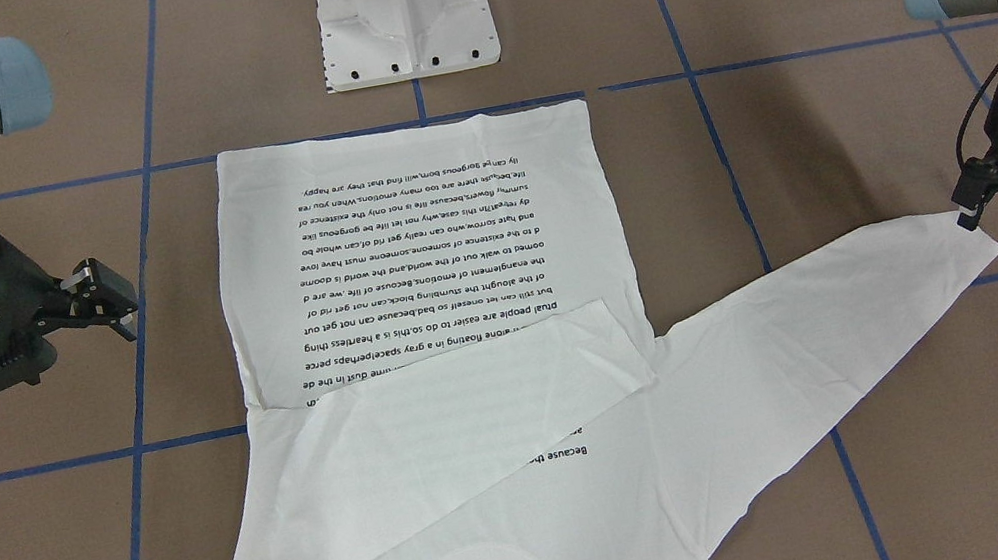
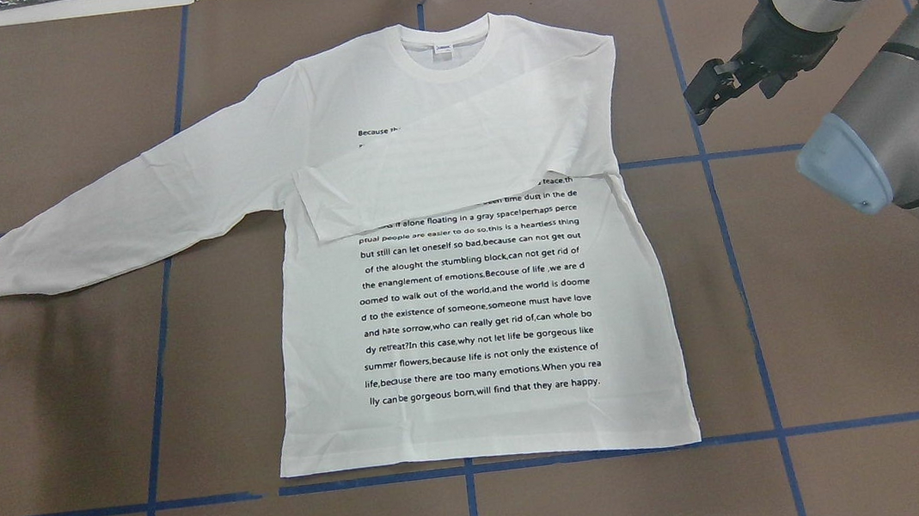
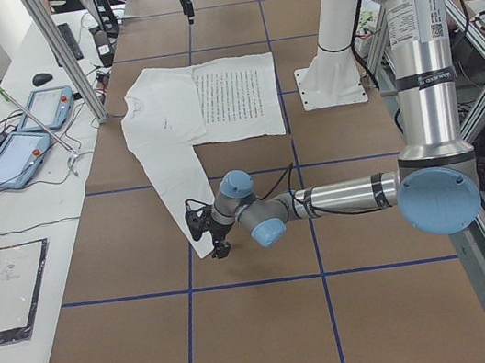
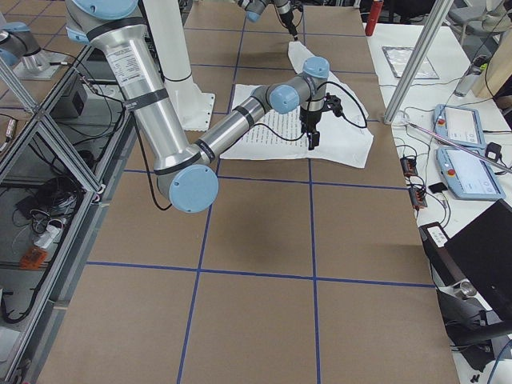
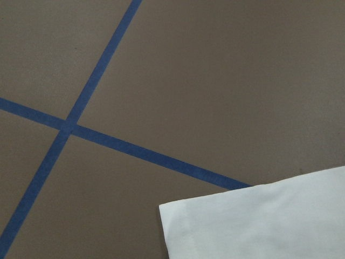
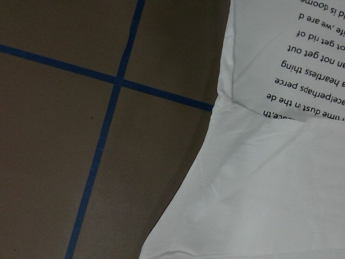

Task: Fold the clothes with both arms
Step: 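Grasp the sleeve cuff nearest the left gripper and lift it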

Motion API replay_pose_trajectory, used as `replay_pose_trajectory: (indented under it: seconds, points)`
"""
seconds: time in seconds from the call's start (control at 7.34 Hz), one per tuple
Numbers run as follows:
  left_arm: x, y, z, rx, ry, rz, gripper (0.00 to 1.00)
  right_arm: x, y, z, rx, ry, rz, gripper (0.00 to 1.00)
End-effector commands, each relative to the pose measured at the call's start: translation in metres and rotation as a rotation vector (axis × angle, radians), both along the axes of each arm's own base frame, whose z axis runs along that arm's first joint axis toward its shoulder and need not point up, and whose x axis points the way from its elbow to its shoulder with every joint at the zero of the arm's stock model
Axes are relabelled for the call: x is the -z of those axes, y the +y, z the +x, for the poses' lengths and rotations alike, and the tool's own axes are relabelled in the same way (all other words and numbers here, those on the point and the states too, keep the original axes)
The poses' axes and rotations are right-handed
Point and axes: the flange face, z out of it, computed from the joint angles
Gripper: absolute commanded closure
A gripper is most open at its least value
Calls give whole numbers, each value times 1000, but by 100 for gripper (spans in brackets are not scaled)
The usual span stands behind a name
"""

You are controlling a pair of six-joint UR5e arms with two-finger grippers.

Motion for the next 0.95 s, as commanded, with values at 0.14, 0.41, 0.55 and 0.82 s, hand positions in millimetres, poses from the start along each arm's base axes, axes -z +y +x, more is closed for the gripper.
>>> replay_pose_trajectory:
  seconds: [0.14,0.41,0.55,0.82]
  points:
    - [-5,1,31,-29,-23,8,18,0,-1,1,0,-1,-1,0]
    - [-2,1,31,-31,-16,10,32,1,-1,1,-1,-3,-2,0]
    - [-1,2,29,-34,-14,12,35,3,-1,3,6,-23,-12,0]
    - [7,4,26,-36,-4,23,36,3,-3,9,2,-31,-19,0]
